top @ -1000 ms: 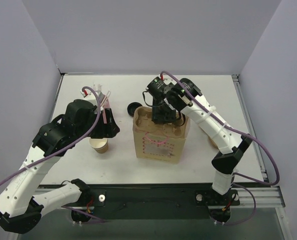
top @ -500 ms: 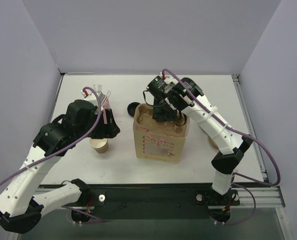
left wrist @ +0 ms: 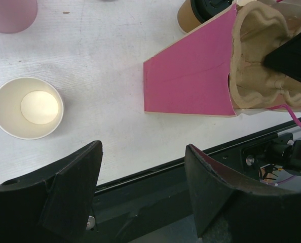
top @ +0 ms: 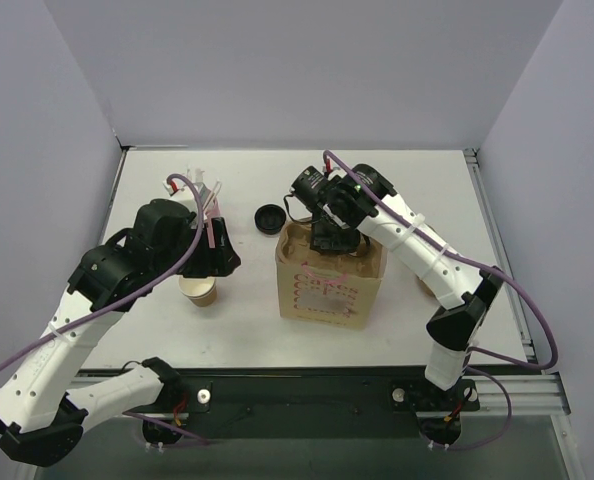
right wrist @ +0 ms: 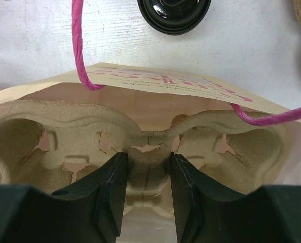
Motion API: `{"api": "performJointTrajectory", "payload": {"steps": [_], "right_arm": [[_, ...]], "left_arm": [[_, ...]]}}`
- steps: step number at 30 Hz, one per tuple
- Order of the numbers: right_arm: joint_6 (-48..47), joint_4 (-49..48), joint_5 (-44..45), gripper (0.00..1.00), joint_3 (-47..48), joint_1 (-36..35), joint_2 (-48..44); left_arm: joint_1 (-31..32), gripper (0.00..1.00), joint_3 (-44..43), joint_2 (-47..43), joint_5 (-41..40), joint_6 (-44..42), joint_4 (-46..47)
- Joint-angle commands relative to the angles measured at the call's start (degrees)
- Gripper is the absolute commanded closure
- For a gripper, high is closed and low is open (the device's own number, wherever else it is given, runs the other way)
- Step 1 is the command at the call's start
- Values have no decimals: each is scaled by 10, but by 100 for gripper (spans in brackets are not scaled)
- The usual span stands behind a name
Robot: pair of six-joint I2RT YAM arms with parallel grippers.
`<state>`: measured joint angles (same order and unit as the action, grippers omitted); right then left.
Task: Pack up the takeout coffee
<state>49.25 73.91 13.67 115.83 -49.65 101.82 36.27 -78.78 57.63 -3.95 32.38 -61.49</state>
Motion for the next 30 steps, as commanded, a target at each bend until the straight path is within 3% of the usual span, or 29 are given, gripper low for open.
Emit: {"api": "performJointTrajectory", "payload": {"steps": [1,9,18,30], "right_arm": [[-4,109,18,71,-3,-5,2],[2,132,7,71,41,14,-20],[12,84,1,72,-126,19,-85],[-24,71,14,72,-117,22,-90]], "left_arm": [[-3,24,-15,1,5,-6,10],[-2,24,-50,38,17,-4,16],[-3,24,-1,5,100,-16,164],[0,27,27,60,163,-11,235]]}}
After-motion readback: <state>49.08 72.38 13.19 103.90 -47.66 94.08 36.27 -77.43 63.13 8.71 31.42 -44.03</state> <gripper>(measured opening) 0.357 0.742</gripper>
